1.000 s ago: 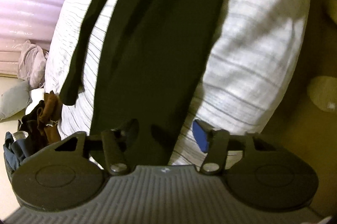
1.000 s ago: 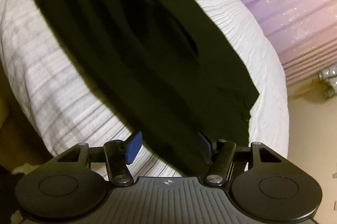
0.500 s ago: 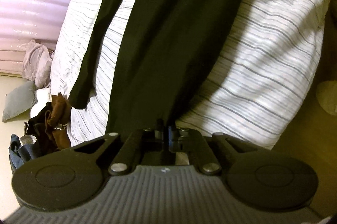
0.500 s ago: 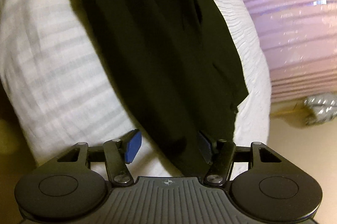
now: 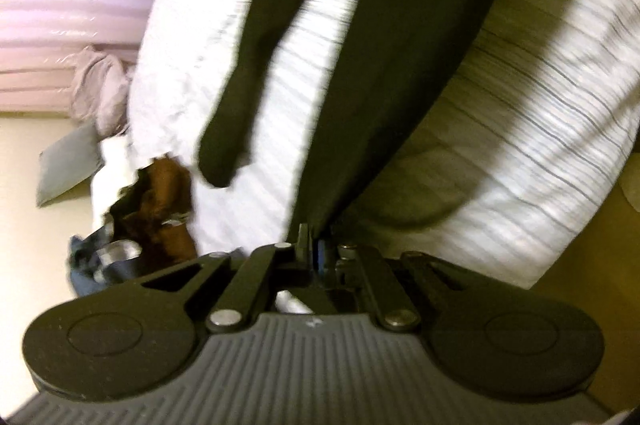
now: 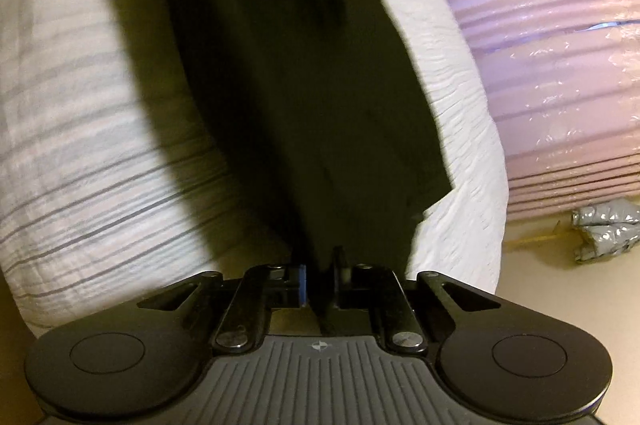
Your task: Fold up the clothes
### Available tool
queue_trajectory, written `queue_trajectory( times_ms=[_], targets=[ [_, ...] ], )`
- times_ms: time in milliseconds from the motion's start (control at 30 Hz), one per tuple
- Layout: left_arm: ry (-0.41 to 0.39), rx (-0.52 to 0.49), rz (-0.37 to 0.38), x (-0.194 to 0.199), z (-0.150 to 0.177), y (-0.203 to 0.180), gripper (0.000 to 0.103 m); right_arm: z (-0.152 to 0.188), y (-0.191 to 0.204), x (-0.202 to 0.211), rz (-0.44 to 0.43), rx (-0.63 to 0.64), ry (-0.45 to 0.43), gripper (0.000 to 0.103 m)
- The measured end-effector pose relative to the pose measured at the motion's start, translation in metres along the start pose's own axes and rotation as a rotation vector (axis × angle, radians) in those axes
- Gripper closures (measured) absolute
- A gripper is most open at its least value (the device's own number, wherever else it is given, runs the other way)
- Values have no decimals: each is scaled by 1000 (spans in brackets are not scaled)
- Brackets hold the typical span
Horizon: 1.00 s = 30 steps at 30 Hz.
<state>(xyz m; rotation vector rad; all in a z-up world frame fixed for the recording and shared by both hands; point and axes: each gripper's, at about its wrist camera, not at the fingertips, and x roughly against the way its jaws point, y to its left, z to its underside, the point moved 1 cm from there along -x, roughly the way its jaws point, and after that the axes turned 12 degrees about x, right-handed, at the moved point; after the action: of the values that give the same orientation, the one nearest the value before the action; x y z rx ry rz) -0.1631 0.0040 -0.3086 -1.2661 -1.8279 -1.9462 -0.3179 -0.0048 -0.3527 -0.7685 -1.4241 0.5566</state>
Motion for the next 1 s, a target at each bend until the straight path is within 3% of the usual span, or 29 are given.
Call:
queue_trajectory(
  times_ms=[200, 333, 600, 800, 1000],
  targets=[
    [5, 19, -52, 28, -45, 77, 100, -14, -98, 37, -23, 20, -83, 95],
    [7, 32, -40, 20, -83, 131, 100, -30, -160, 23, -30, 90, -113, 95],
    [65, -18, 185, -78, -145, 184, 100, -80, -249, -72, -144, 217, -70, 95],
    [90, -73, 323, -160, -184, 194, 100, -114, -273, -152, -236, 224, 15, 95],
    [132, -124, 397, -233, -222, 188, 100, -128, -298, -218, -328, 211, 57, 95]
  ],
)
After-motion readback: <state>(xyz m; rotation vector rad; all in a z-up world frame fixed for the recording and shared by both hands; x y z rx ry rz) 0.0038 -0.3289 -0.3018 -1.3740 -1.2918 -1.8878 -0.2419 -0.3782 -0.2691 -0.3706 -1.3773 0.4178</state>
